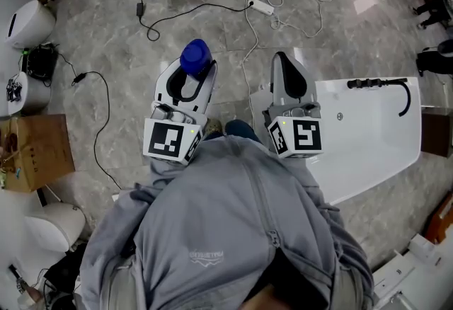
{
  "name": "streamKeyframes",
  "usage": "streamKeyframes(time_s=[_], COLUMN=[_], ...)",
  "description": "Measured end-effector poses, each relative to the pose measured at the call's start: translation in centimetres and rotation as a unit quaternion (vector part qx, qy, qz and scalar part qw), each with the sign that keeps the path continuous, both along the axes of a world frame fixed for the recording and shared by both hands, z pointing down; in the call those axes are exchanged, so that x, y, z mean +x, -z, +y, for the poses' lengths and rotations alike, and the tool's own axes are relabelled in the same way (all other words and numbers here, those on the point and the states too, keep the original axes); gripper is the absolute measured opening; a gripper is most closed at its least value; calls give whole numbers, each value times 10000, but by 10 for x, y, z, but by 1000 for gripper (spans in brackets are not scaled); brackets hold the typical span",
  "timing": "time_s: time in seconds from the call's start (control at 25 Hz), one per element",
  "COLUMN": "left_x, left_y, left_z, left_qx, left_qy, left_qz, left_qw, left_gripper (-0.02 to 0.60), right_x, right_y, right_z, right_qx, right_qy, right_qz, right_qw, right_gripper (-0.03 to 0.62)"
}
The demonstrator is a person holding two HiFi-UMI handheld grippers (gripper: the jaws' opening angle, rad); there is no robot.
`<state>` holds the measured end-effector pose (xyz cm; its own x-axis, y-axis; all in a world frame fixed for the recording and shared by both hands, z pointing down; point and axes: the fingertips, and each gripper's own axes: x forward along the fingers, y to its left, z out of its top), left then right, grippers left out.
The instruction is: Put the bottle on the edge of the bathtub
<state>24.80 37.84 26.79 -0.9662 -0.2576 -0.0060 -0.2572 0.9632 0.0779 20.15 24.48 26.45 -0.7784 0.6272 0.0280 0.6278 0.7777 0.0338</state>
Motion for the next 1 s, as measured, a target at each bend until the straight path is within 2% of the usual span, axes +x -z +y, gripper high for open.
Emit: streamKeyframes(time_s=[0.28,0.48,0.84,1.0], left_x=[-26,-60,-161,-218], left_y=[-6,-9,-16,-12], left_z=[3,3,-7,-25], left_qx=[157,171,185,132], left_qy=[-105,-196,-436,-777], left_qz=[57,100,116,-35], left_qw=[9998,9996,9988,9969], left_gripper=[155,155,155,155], right_x=[-24,-58,-158,-213], right_y=[-6,-9,-26,-27], right_z=[0,-4,-21,-38], right_qx=[79,88,192,130], right_qy=[-144,-263,-565,-787], right_qz=[91,59,237,205], right_qw=[9998,9996,9979,9966], right_gripper=[3,3,3,3])
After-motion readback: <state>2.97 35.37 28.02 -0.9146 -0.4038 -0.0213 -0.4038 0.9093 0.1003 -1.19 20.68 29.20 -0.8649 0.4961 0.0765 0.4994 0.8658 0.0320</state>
